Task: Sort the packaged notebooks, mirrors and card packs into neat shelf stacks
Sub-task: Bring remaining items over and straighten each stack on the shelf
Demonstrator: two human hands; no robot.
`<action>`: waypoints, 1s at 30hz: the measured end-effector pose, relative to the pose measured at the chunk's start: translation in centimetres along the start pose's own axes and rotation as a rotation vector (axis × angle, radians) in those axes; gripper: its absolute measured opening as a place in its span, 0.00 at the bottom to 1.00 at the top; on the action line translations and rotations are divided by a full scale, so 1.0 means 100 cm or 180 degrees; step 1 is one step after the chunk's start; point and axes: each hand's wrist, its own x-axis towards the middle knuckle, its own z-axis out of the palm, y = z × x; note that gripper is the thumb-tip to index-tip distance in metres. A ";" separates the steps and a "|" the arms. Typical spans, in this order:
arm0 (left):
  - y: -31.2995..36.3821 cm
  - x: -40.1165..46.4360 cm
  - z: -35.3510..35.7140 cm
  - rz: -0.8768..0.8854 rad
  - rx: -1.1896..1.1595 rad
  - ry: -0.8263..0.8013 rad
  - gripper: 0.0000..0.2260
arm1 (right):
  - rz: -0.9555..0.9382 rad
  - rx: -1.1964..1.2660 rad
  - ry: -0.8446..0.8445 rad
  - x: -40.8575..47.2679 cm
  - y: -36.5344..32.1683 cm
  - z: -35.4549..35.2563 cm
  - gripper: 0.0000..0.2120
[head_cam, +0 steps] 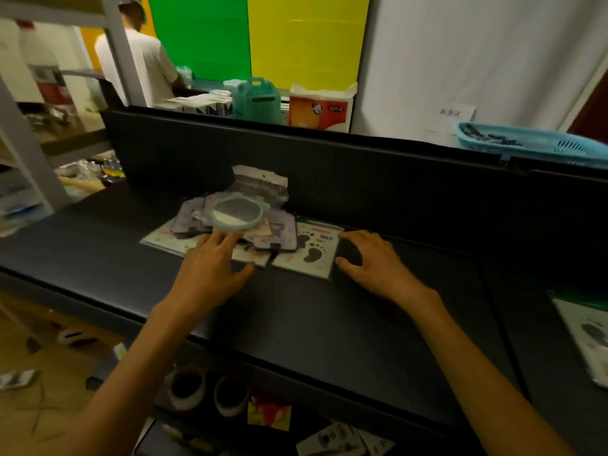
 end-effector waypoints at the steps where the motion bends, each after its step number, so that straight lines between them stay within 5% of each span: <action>1: -0.006 0.009 -0.001 0.0050 -0.0034 0.0068 0.28 | 0.0053 0.0018 0.0013 0.006 -0.002 0.002 0.27; 9: -0.063 0.081 0.000 0.0195 -0.0207 0.0349 0.33 | 0.0691 0.0098 0.0071 0.045 -0.026 0.027 0.28; 21: -0.107 0.140 0.018 0.0432 -0.0600 -0.0524 0.44 | 0.1818 0.0115 0.0451 0.044 -0.079 0.071 0.43; 27: -0.112 0.133 0.005 0.0401 -0.1691 -0.0503 0.30 | 0.1971 -0.0101 0.0399 0.047 -0.100 0.086 0.56; 30: -0.110 0.132 -0.001 0.0175 -0.2182 -0.0602 0.30 | 0.2101 -0.0024 0.0433 0.045 -0.097 0.083 0.57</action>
